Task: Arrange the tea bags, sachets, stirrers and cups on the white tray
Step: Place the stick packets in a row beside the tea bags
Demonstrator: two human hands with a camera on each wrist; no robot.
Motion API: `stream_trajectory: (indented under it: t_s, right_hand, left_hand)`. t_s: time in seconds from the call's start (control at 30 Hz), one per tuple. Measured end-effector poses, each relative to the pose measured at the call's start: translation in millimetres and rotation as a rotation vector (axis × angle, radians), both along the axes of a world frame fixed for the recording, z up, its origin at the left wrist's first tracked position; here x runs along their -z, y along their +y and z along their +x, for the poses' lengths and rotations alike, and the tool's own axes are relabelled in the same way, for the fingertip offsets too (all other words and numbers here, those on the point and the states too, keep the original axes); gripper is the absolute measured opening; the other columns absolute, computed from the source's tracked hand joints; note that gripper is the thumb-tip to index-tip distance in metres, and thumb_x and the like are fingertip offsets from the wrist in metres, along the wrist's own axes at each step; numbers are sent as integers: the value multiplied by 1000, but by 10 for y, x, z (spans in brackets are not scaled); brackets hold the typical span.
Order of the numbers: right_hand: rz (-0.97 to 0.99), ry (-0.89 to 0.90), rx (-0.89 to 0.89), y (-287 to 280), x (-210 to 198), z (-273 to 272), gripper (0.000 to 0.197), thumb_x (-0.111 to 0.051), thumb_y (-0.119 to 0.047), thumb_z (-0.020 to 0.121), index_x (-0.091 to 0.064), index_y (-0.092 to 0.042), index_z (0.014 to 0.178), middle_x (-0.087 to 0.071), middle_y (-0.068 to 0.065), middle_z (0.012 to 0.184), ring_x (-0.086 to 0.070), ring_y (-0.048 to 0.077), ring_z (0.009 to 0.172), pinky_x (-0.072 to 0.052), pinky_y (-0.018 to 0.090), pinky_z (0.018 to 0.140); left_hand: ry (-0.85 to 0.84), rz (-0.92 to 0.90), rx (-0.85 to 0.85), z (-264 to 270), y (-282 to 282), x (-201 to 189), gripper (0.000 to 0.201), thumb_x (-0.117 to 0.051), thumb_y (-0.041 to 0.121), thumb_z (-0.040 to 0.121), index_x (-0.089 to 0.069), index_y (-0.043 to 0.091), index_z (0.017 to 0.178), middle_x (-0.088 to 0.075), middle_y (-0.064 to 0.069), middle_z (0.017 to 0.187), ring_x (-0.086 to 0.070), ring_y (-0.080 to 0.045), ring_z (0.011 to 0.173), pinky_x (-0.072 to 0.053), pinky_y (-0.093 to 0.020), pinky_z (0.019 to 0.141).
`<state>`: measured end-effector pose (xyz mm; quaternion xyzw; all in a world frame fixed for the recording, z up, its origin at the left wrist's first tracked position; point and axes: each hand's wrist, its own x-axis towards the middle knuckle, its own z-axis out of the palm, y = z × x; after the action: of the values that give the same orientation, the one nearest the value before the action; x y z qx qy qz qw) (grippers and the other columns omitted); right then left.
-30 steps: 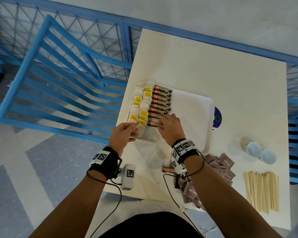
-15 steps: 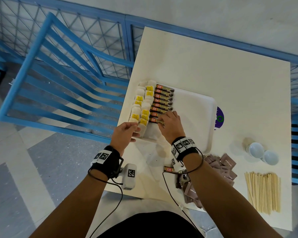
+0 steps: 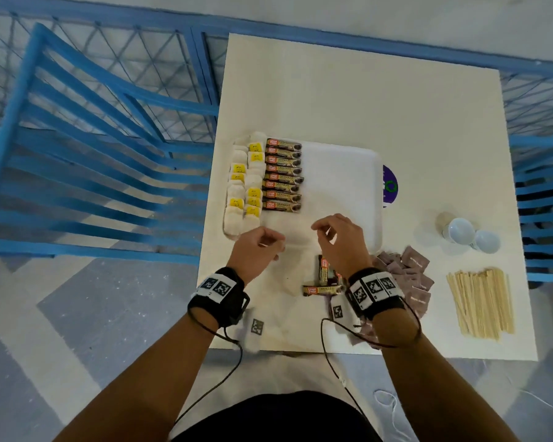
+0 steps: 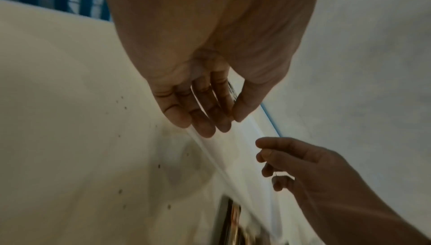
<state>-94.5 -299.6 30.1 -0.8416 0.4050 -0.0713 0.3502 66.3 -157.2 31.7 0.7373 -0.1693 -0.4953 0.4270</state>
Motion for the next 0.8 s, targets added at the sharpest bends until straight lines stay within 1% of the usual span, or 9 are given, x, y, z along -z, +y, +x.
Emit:
stream_trajectory:
  t_s: [0.07,0.17,0.23,0.3,0.4,0.47,0.57,0.7,0.8]
  right_hand:
    - [19,21,46,93,-25,-213,18,-63,-8,91,-71,-23,95,-64,-12,89,-59,8,78,-51,28,82]
    - [45,70,126,226,-35,-504,16,-64,-10,91,-72,-24,94,-67,-10,91,-61,10,79,-54,30,80]
    - [50,120,137,291,-7,-678,15,-65,-11,92,-72,-24,95,-67,-9,91,-62,12,84,-55,33,84]
    - [25,179,114,329,35,-816,15,-65,-11,92,-72,-21,99,-66,-9,91,-61,14,90,-55,37,89]
    - [16,295,17,352,40,-934,24,-67,-13,89,-68,-22,112,-64,-4,107,-54,18,107,-47,41,104]
    - [20,377,-69,362,11,-961,39,-71,-19,87,-63,-23,124,-60,0,122,-48,23,119,-38,41,110]
    - [3,440,-159,398,17,-956,56,-74,-30,82,-54,-24,134,-53,1,132,-39,25,126,-33,46,112]
    - [-52,479,-189,417,92,-908,66,-78,-45,77,-51,-24,133,-53,1,132,-39,26,128,-31,47,111]
    - [-47,437,-163,406,112,-876,64,-78,-41,77,-50,-23,132,-57,1,132,-42,26,128,-29,46,110]
  left_hand:
    - [-33,-19,136,-158,-18,76,11,-76,17,89,-74,13,99,-76,-4,91,-69,-14,76,-52,-19,62]
    - [-123,-20,343,-394,-10,191,15,-83,23,83,-76,18,95,-75,4,89,-69,-13,83,-56,-26,79]
    - [-168,-6,459,-539,-2,231,21,-85,27,81,-75,20,98,-73,7,93,-68,-15,86,-53,-25,79]
    - [-251,-5,568,-660,-8,259,35,-87,37,77,-72,21,103,-69,6,98,-63,-15,88,-50,-27,77]
    - [-494,16,714,-810,-8,308,61,-86,55,70,-65,19,114,-60,-1,109,-54,-21,98,-49,-38,85]
    - [-630,26,767,-883,-1,329,72,-84,59,69,-58,18,123,-55,-4,119,-49,-25,108,-47,-41,92]
    - [-712,8,750,-982,-19,337,69,-83,48,75,-53,18,129,-56,-5,124,-49,-27,113,-46,-43,94]
    - [-610,25,612,-1045,-40,331,40,-75,20,86,-58,12,121,-64,-8,116,-53,-30,110,-47,-42,92]
    - [-560,52,561,-1019,17,335,44,-73,15,87,-56,12,128,-61,-10,121,-56,-29,113,-49,-44,97]
